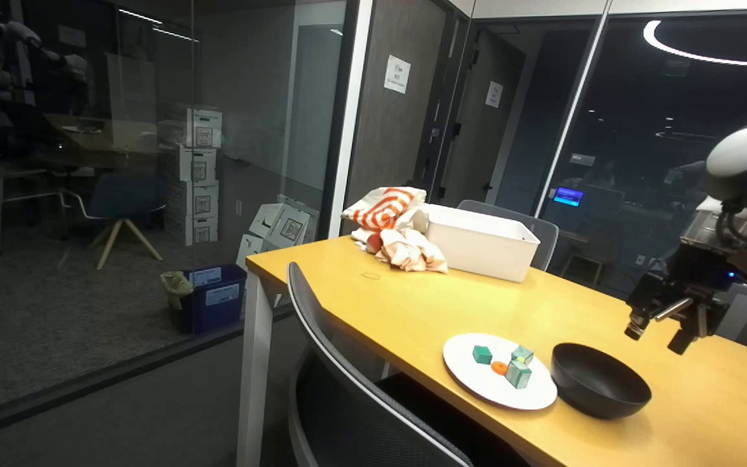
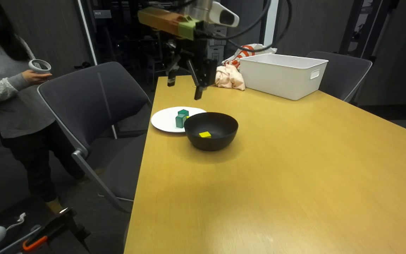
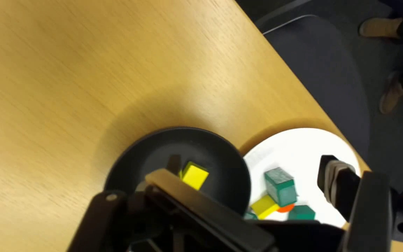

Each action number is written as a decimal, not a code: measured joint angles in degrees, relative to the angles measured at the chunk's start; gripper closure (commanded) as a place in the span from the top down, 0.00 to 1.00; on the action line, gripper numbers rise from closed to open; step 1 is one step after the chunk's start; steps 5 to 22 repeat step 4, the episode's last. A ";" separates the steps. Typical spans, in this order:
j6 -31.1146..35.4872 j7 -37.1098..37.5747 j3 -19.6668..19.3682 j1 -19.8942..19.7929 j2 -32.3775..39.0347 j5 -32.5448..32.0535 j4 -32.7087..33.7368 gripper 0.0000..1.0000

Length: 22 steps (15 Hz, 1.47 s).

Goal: Pour the contents from the bowl onto the plate

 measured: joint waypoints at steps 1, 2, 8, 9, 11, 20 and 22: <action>-0.15 0.23 0.20 1.63 -1.63 -0.67 -0.17 1.00; -0.15 0.58 0.41 3.08 -3.17 -1.63 -0.37 1.00; -0.24 1.16 0.33 4.30 -4.21 -1.80 -0.61 1.00; -0.24 1.16 0.33 4.30 -4.21 -1.80 -0.61 1.00; -0.24 1.16 0.33 4.30 -4.21 -1.80 -0.61 1.00; -0.24 1.16 0.33 4.30 -4.21 -1.80 -0.61 1.00; -0.24 1.16 0.33 4.30 -4.21 -1.80 -0.61 1.00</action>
